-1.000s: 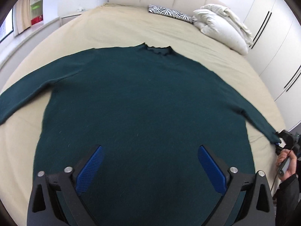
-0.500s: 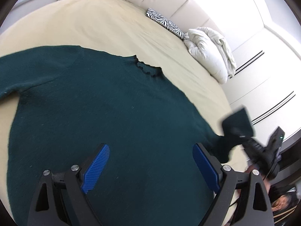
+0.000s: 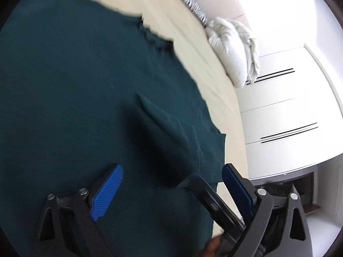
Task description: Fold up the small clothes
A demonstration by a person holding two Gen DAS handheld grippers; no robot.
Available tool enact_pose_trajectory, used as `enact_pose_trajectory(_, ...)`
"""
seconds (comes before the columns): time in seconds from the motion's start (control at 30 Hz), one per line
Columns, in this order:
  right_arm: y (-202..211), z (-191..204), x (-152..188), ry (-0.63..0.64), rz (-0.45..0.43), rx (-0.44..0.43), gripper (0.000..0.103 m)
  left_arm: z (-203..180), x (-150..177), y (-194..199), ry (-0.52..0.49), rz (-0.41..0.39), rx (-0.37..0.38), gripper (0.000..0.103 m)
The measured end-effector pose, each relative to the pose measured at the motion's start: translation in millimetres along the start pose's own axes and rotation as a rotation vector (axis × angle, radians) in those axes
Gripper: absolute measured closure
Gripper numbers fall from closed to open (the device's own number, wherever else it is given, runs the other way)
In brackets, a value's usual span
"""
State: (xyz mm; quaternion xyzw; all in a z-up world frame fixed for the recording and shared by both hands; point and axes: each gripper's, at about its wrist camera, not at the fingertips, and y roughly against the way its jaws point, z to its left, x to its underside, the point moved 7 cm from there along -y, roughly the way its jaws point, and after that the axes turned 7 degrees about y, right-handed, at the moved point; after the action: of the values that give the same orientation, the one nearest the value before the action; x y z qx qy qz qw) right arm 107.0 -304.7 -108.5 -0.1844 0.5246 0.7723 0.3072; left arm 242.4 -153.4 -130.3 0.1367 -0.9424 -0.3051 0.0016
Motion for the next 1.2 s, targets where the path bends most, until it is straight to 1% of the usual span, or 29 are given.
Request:
enact_pose_trajectory(0.03,6,-11,-5,-0.027,-0.001,-0.003,0.047,-2,-1,-9,0.010,0.012,-0.001,0.008)
enact_pose_trajectory(0.1,15,-26,3,-0.080,0.006,-0.032,0.047,-8,-5,-16,-0.004,0.011,-0.007,0.008)
enact_pose_trajectory(0.13,21,-33,7,-0.112,0.004,-0.046,0.047,-11,-8,-22,-0.016,0.015,-0.015,0.010)
enact_pose_trajectory(0.17,33,-40,9,-0.148,-0.002,-0.057,0.047,-12,-11,-26,-0.021,0.015,-0.030,0.023)
enact_pose_trajectory(0.2,38,-49,14,-0.200,-0.007,-0.082,0.047,-11,-13,-31,-0.027,0.019,-0.053,0.032)
enact_pose_trajectory(0.23,43,-55,17,-0.242,-0.012,-0.107,0.047,-9,-16,-37,-0.033,0.035,-0.085,0.055)
enact_pose_trajectory(0.27,48,-65,21,-0.310,-0.025,-0.142,0.047,-9,-18,-42,-0.032,0.047,-0.104,0.078)
enact_pose_trajectory(0.3,51,-75,23,-0.372,-0.036,-0.163,0.047,-8,-21,-45,-0.038,0.055,-0.132,0.087)
enact_pose_trajectory(0.33,66,-87,34,-0.425,-0.047,-0.186,0.046,-10,-23,-43,-0.056,0.047,-0.148,0.096)
enact_pose_trajectory(0.4,68,-102,36,-0.518,-0.060,-0.241,0.046,-23,-32,-34,-0.100,0.015,-0.142,0.094)
enact_pose_trajectory(0.47,66,-114,35,-0.601,-0.064,-0.289,0.046,-43,-47,-18,-0.153,-0.035,-0.126,0.094)
enact_pose_trajectory(0.53,61,-121,33,-0.678,-0.067,-0.332,0.046,-59,-59,-6,-0.211,-0.076,-0.128,0.094)
enact_pose_trajectory(0.63,52,-126,22,-0.733,-0.073,-0.366,0.046,-78,-74,12,-0.308,-0.147,-0.143,0.094)
enact_pose_trajectory(0.67,48,-130,17,-0.753,-0.075,-0.362,0.046,-79,-77,20,-0.330,-0.171,-0.152,0.094)
enact_pose_trajectory(0.73,39,-135,6,-0.797,-0.087,-0.356,0.046,-70,-84,33,-0.337,-0.205,-0.165,0.094)
enact_pose_trajectory(0.83,39,-155,-7,-0.854,-0.153,-0.358,0.047,-37,-97,40,-0.311,-0.233,-0.214,0.094)
enact_pose_trajectory(0.93,45,-180,-15,-0.891,-0.222,-0.333,0.047,0,-106,40,-0.261,-0.225,-0.251,0.094)
enact_pose_trajectory(1.03,46,-191,-15,-0.932,-0.249,-0.371,0.047,29,-110,32,-0.224,-0.209,-0.273,0.094)
enact_pose_trajectory(1.13,50,-194,-12,-0.908,-0.272,-0.372,0.049,46,-103,29,-0.215,-0.194,-0.281,0.094)
enact_pose_trajectory(1.2,51,-198,-11,-0.909,-0.284,-0.372,0.051,51,-100,30,-0.215,-0.193,-0.272,0.094)
